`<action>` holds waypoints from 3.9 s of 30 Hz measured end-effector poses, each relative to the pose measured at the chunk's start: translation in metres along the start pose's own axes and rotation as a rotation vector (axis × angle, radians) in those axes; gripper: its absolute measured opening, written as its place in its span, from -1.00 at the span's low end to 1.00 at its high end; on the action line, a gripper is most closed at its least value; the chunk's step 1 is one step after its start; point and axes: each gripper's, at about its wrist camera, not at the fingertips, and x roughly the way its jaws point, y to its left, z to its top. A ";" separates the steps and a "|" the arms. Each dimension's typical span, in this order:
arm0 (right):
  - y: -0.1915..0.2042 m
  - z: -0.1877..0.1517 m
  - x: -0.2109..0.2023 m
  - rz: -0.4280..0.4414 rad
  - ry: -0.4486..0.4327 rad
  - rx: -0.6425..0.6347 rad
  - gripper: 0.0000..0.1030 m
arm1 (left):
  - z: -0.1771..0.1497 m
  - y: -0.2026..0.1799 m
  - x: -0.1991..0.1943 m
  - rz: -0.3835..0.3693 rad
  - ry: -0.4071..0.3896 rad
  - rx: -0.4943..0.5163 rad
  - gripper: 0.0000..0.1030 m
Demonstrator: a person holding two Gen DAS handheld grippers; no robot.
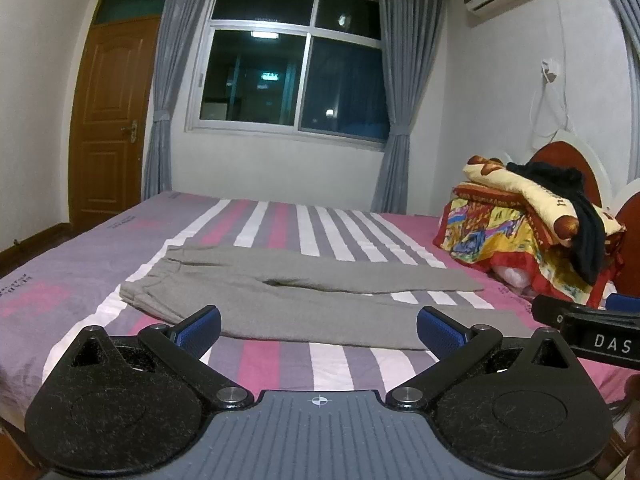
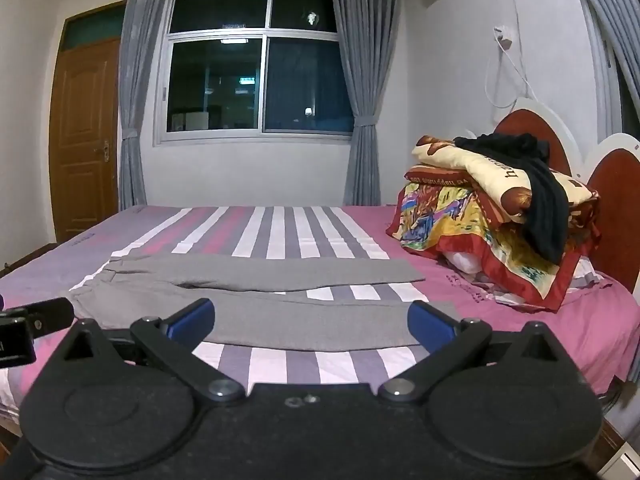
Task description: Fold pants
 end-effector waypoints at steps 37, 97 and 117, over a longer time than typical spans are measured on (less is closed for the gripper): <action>0.001 0.000 -0.003 -0.015 -0.012 0.010 1.00 | 0.002 0.001 -0.006 -0.010 -0.003 -0.009 1.00; 0.008 0.045 0.126 0.289 0.007 -0.089 1.00 | 0.047 0.088 0.139 0.070 0.053 -0.047 1.00; 0.089 0.072 0.502 0.562 0.278 -0.310 0.07 | 0.087 0.310 0.504 0.146 0.309 0.063 0.99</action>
